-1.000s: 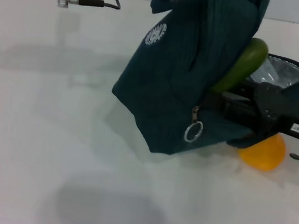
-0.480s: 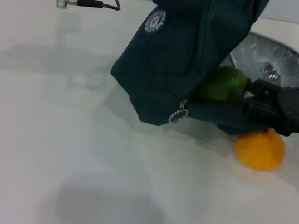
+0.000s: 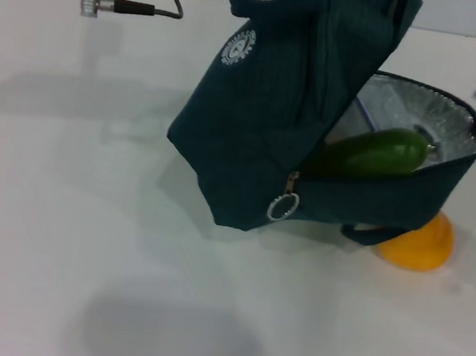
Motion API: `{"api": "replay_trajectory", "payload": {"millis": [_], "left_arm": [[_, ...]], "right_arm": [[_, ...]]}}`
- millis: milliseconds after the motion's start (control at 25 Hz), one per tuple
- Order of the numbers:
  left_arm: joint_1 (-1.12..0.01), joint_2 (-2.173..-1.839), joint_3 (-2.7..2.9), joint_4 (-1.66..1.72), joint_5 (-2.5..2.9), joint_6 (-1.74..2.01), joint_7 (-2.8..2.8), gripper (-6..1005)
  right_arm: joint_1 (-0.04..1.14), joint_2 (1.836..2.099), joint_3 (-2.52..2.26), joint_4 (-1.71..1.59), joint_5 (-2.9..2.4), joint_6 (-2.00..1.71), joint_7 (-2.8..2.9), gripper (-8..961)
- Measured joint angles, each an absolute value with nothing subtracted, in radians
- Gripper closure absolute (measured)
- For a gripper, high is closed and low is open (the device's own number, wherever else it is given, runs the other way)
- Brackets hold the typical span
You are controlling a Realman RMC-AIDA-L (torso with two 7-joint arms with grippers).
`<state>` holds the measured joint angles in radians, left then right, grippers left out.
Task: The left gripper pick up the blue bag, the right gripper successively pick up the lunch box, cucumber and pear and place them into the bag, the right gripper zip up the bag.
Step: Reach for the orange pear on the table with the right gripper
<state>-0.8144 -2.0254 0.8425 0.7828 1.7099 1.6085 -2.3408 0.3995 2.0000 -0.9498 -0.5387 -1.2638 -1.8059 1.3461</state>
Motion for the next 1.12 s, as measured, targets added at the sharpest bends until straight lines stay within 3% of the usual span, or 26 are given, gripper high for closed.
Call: {"api": "replay_trajectory", "payload": {"millis": [520,1120], "left_arm": [[-0.813,-2.024,0.842,0.785,1.707,1.611,-2.341,947],[-0.819,-2.023,0.847,0.782,1.707,1.614,-2.336,947]], "right_arm": [[0.303,1.993,-0.714,-0.532,-1.259,-1.610,1.373,275],[0.485,1.995,-0.862,-0.391,-1.267,-1.307,1.458,294]]}}
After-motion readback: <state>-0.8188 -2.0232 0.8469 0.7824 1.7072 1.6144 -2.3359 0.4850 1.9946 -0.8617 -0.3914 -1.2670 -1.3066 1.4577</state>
